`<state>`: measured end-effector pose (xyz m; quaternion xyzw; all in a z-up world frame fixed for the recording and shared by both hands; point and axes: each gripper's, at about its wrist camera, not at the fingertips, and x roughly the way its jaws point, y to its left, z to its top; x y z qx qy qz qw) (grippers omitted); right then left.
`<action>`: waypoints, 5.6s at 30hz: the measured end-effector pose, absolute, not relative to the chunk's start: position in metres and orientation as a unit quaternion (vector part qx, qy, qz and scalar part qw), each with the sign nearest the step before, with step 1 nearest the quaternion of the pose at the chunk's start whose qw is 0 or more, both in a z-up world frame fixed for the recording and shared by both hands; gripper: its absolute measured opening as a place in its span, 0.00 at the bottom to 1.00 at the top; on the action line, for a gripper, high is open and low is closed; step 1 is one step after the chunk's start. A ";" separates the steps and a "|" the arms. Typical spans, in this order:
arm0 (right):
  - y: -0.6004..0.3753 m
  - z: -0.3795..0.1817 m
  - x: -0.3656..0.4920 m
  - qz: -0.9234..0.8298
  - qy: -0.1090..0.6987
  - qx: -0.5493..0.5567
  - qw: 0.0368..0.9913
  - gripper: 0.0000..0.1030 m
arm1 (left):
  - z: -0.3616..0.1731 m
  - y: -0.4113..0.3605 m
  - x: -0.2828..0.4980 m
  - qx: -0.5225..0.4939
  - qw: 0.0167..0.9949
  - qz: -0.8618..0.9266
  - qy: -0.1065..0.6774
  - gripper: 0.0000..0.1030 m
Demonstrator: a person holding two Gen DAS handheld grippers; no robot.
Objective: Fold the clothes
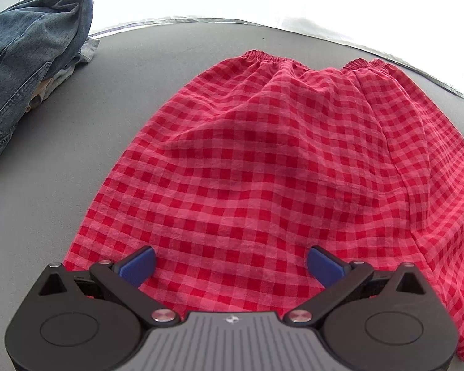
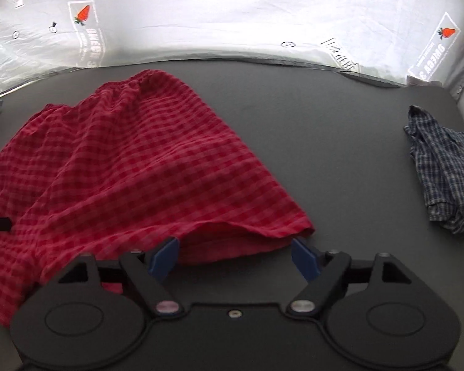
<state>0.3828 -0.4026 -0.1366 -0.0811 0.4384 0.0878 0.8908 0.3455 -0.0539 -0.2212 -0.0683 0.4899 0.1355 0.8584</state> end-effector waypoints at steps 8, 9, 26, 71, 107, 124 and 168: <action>-0.305 -0.176 0.277 0.242 0.335 -0.348 0.842 0.89 | -0.219 -0.055 0.330 -0.066 0.847 0.112 0.516 1.00; -0.301 -0.179 0.274 0.243 0.333 -0.360 0.837 0.89 | -0.219 -0.056 0.325 -0.065 0.848 0.111 0.515 1.00; -0.258 -0.218 0.240 0.229 0.297 -0.525 0.764 0.17 | -0.220 -0.057 0.245 -0.061 0.851 0.110 0.510 1.00; -0.282 -0.176 0.551 0.113 0.397 -0.142 0.900 0.69 | -0.208 0.038 0.534 -0.118 0.880 -0.051 0.456 0.72; -0.251 -0.189 0.364 0.092 0.436 -0.128 0.886 0.76 | -0.160 0.099 0.332 -0.169 0.862 0.098 0.468 0.63; -0.169 -0.163 0.272 0.226 0.367 -0.183 0.883 0.76 | -0.135 0.089 0.315 -0.313 0.844 -0.059 0.432 0.01; -0.207 -0.118 0.303 0.261 0.349 -0.010 0.900 0.03 | -0.094 0.047 0.553 -0.377 0.839 -0.082 0.384 0.00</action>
